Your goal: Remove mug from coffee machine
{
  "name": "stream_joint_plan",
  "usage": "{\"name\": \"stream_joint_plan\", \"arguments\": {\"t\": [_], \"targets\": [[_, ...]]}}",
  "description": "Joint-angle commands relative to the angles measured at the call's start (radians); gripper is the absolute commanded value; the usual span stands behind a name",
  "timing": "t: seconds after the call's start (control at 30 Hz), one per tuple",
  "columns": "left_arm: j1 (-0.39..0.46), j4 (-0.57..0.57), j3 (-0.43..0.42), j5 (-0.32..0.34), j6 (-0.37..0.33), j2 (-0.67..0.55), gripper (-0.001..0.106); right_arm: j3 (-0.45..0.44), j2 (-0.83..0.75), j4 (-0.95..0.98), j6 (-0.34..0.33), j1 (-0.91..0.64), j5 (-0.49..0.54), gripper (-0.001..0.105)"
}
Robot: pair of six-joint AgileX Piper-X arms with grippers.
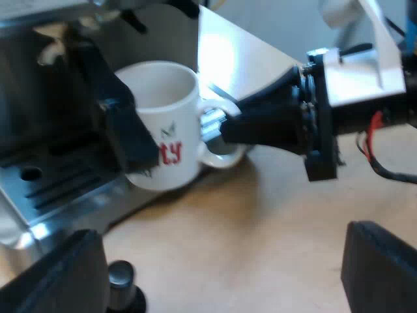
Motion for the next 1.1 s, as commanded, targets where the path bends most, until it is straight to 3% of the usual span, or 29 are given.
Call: {"name": "stream_joint_plan", "arguments": {"t": [0.03,0.43,0.67,0.83,1.1], "targets": [[-0.003,0.001,-0.004,0.040,-0.004,0.000,0.079,-0.007,-0.030,-0.038,-0.012,0.004,-0.002,0.000],[-0.003,0.004,-0.004,0.092,0.004,0.000,0.079,-0.005,-0.098,-0.028,-0.012,0.004,0.037,0.000],[-0.050,0.005,-0.004,0.086,0.004,0.000,0.079,-0.005,-0.119,0.045,-0.012,0.004,0.038,0.000],[-0.072,-0.002,0.000,0.038,0.032,0.000,0.079,-0.005,-0.157,0.093,-0.012,0.004,0.052,0.000],[-0.072,-0.019,0.057,0.060,0.043,0.000,0.079,-0.005,-0.217,0.171,-0.012,0.004,0.063,0.000]]}}
